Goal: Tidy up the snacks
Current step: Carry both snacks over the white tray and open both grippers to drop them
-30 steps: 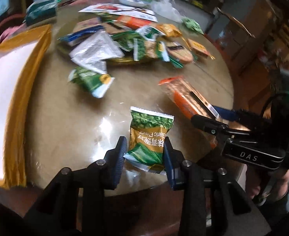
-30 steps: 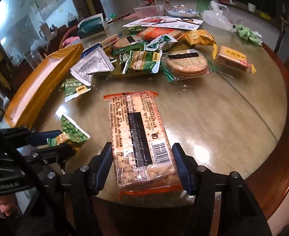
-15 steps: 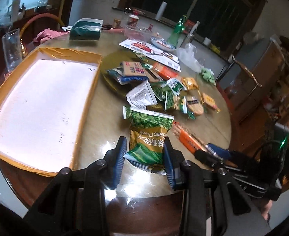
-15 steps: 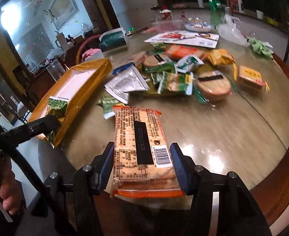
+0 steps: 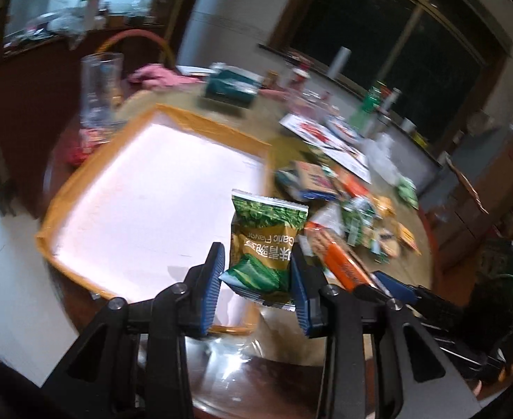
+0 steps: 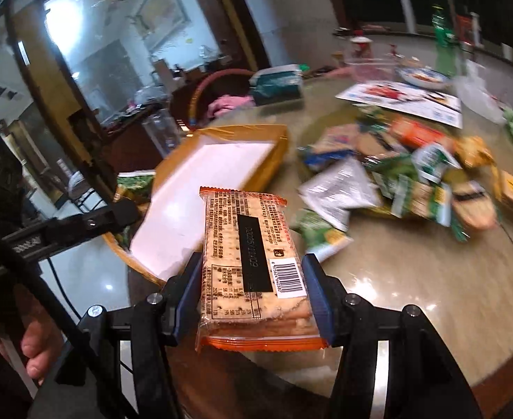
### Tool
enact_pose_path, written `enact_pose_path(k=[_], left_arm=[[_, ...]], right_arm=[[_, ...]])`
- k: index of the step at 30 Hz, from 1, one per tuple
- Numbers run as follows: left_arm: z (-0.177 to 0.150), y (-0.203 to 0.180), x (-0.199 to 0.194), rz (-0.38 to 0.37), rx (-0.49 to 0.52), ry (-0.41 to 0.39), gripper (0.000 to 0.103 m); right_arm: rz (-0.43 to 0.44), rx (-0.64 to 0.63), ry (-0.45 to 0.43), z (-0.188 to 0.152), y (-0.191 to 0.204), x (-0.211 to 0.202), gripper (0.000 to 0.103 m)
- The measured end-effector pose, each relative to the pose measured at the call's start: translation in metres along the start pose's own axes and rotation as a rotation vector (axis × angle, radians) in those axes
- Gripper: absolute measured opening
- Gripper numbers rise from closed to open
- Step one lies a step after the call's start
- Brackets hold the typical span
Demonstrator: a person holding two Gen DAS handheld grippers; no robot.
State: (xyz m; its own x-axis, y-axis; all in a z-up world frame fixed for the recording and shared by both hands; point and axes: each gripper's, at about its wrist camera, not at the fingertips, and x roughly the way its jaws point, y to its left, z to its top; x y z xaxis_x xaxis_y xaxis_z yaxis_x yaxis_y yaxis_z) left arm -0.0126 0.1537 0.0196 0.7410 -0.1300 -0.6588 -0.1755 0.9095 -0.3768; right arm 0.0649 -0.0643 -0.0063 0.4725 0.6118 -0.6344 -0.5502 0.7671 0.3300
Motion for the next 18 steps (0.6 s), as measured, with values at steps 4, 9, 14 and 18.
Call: enact_pose_path(k=[4,9,14,18], left_arm=[[0.006,0.038,-0.003,0.057,-0.080,0.006,0.038],[0.016,0.066,0.009,0.083,-0.107,0.009,0.038],[0.027,0.085,0.039,0.074,-0.118,0.057,0.038],[0.022,0.096,0.067,0.155,-0.099,0.096,0.038]], right_arm=[[0.036,-0.050,0.036,0.006,0.028,0.026,0.056],[0.051,-0.121,0.046,0.021,0.061,0.057,0.056],[0.021,-0.151,0.075,0.027,0.083,0.102,0.056],[-0.082,-0.251,0.091,0.018,0.095,0.126,0.056]])
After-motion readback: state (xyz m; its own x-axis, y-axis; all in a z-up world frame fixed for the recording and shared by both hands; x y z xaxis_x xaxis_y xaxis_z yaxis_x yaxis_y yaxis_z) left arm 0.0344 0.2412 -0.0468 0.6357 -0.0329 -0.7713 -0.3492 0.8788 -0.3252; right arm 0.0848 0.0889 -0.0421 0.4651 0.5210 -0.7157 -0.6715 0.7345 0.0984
